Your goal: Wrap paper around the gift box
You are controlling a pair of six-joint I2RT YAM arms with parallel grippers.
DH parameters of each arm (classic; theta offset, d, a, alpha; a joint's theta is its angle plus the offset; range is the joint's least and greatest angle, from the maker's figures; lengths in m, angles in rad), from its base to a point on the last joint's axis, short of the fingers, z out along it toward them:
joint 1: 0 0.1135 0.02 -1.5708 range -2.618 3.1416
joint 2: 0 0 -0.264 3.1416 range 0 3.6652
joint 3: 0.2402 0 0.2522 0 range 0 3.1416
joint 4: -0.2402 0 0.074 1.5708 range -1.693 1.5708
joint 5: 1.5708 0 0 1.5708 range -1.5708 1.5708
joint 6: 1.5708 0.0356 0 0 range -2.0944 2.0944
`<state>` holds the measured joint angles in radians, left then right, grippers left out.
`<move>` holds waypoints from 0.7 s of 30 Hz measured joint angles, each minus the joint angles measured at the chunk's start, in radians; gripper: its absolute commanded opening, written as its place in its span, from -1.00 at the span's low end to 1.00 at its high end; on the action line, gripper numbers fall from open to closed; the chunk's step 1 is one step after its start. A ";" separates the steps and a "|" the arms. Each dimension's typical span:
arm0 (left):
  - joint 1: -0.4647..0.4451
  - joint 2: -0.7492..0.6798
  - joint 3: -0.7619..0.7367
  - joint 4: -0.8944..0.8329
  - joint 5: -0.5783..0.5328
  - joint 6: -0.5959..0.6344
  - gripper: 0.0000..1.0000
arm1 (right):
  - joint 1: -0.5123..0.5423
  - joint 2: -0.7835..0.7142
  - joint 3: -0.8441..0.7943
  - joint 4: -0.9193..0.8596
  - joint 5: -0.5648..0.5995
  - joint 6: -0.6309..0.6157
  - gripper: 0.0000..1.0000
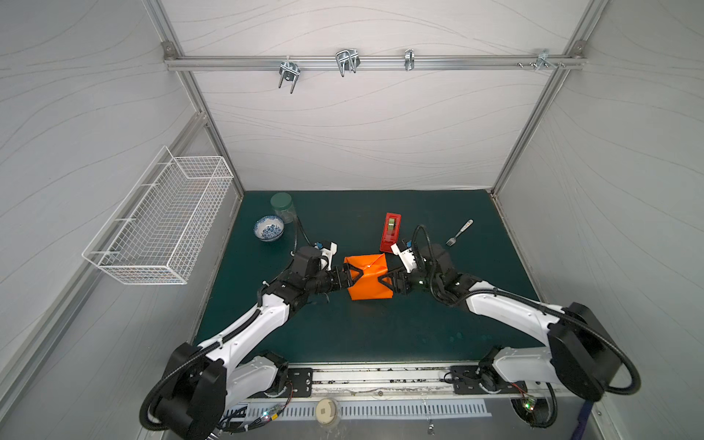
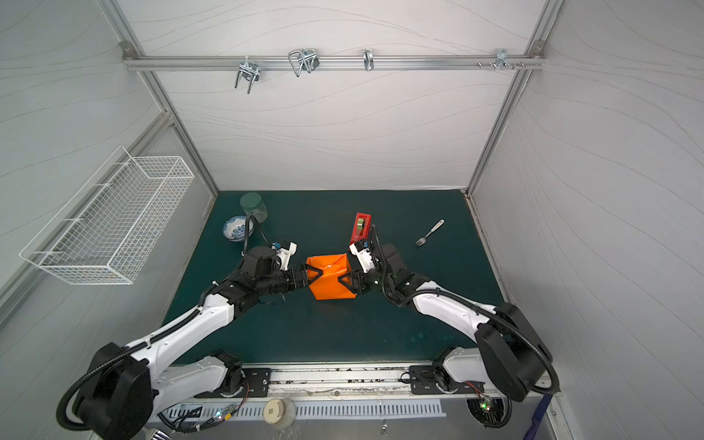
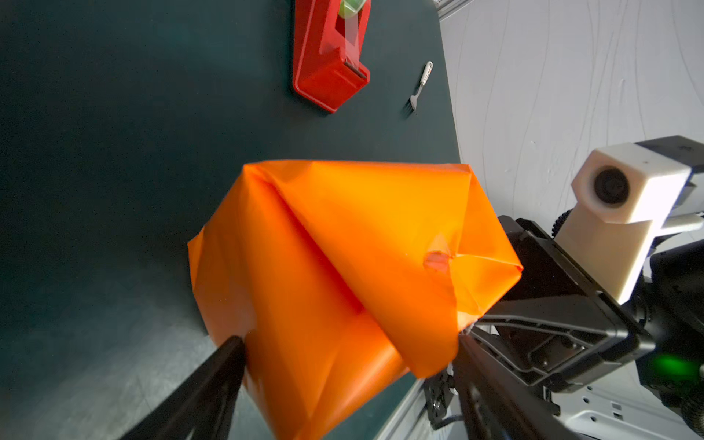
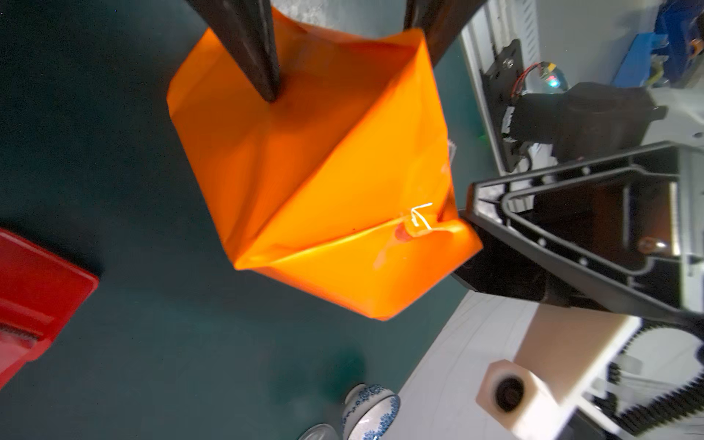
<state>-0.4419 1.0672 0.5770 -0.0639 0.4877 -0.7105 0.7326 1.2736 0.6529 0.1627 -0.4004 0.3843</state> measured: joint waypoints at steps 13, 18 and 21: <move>0.098 0.256 0.186 -0.053 -0.058 0.039 0.84 | -0.059 0.310 0.271 -0.170 -0.008 0.126 0.24; 0.158 0.294 0.269 -0.092 -0.115 0.102 0.90 | -0.179 0.292 0.322 -0.259 -0.003 0.106 0.32; 0.190 0.220 0.244 -0.095 -0.192 0.141 0.91 | -0.240 0.167 0.290 -0.338 0.117 0.037 0.37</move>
<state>-0.2523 1.2873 0.8211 -0.1593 0.2955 -0.5694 0.4923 1.4410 0.9428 -0.1757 -0.2836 0.4210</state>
